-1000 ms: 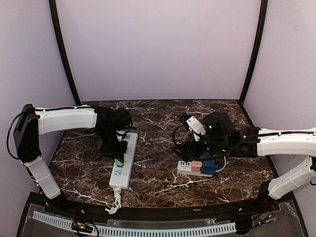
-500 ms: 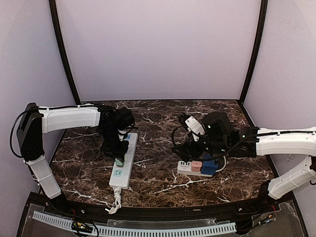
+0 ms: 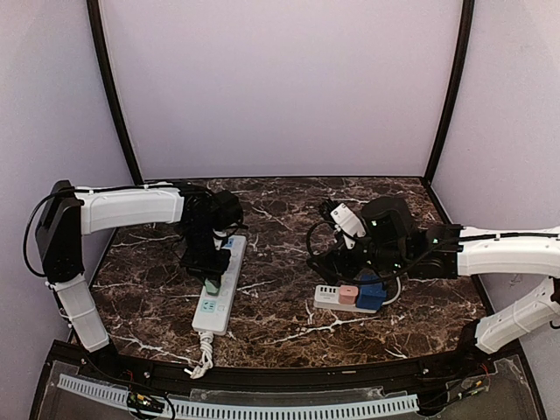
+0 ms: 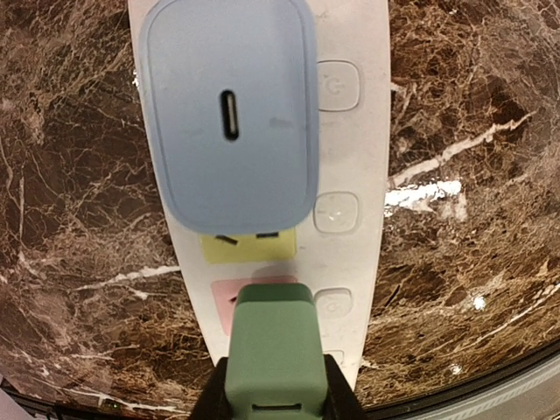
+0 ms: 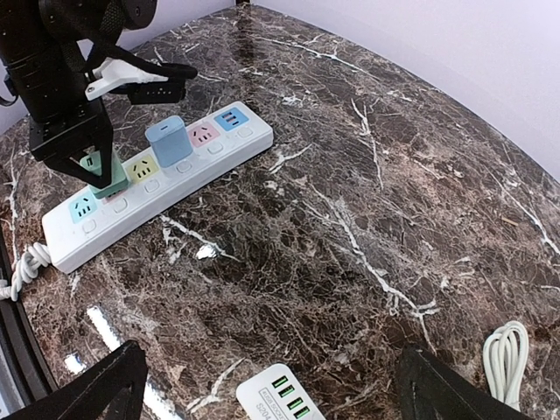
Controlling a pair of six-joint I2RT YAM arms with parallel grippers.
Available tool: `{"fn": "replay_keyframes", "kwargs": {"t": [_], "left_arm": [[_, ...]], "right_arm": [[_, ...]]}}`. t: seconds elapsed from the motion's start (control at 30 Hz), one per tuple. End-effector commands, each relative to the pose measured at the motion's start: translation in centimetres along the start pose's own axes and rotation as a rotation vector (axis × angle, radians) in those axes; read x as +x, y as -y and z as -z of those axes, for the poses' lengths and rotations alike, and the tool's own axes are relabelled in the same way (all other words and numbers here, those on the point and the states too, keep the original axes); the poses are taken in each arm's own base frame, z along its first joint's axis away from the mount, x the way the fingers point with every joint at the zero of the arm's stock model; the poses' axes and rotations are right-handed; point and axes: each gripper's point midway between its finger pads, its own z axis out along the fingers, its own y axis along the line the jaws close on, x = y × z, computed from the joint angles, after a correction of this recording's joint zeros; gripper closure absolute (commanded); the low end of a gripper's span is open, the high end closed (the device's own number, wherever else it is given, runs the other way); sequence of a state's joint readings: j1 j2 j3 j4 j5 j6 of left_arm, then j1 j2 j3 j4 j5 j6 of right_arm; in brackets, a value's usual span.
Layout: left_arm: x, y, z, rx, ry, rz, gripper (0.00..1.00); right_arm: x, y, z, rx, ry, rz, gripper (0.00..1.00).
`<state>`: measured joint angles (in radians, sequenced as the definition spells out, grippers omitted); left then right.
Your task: Insert the plug
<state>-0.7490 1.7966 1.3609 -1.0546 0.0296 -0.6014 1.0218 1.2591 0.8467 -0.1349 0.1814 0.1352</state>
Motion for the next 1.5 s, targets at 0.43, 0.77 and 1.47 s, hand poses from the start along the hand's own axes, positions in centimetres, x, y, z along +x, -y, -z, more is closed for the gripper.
{"fn": "replay_keyframes", "kwargs": {"t": [0.43,0.77,1.47], "left_arm": [[-0.5,-0.3,-3.0,-0.034,0.008,-0.040,0.99],[0.6,0.0,-4.9,0.006,-0.037,-0.059,0.99],[1.7,-1.0,-8.3,-0.082,-0.113,0.046,0.99]], "right_arm": [[-0.3,0.5,0.5,0.021,0.008,0.007,0.01],[-0.2,0.4,0.7,0.018,0.004,-0.003,0.01],[0.2,0.5,1.3,0.017,-0.006,-0.031,0.01]]}}
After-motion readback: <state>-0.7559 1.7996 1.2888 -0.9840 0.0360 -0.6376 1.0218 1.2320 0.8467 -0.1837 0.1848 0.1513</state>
